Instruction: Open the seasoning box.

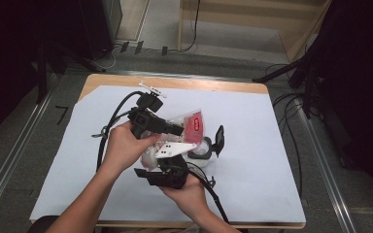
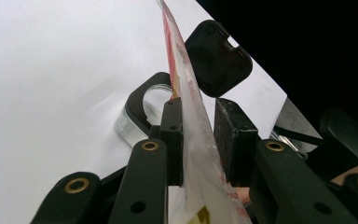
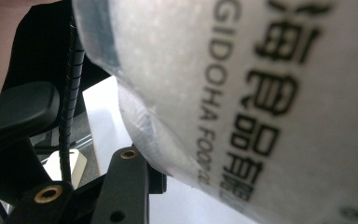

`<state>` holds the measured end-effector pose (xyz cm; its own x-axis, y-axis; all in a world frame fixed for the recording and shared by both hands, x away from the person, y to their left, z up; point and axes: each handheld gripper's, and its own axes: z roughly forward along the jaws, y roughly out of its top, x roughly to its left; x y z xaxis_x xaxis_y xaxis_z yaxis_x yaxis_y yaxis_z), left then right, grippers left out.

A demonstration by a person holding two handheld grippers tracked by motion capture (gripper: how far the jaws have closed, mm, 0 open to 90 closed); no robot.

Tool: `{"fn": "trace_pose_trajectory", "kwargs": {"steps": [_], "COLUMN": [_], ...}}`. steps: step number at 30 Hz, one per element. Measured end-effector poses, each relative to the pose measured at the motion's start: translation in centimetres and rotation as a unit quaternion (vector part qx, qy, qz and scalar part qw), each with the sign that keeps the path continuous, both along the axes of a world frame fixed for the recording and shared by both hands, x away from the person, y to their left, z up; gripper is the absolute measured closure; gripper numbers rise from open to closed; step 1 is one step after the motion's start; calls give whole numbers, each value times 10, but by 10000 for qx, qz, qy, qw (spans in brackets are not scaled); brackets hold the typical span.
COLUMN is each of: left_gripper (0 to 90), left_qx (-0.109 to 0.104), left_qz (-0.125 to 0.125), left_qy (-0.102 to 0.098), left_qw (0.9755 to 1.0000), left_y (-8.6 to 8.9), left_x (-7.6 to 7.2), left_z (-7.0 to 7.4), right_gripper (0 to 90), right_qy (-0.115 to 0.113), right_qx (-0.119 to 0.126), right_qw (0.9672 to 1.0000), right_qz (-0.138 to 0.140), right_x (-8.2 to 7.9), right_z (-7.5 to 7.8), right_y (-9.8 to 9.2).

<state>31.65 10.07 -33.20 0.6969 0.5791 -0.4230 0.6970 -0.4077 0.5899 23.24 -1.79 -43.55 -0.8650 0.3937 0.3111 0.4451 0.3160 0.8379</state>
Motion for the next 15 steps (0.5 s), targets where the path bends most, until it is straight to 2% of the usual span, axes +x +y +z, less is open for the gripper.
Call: {"fn": "trace_pose_trajectory", "kwargs": {"steps": [8,15], "left_gripper": [741,735], "left_qx": [-9,-98], "left_qz": [4,-17], "left_qy": [8,67], "left_qw": [10000,9999], "left_y": [1,0], "left_x": [0,-1], "left_z": [-1,-1], "right_gripper": [641,641], "right_qy": [2,-37], "right_qx": [-17,-31], "right_qw": [10000,10000], "right_qz": [12,40], "right_x": [0,-1], "right_z": [0,0], "right_y": [0,0]}}
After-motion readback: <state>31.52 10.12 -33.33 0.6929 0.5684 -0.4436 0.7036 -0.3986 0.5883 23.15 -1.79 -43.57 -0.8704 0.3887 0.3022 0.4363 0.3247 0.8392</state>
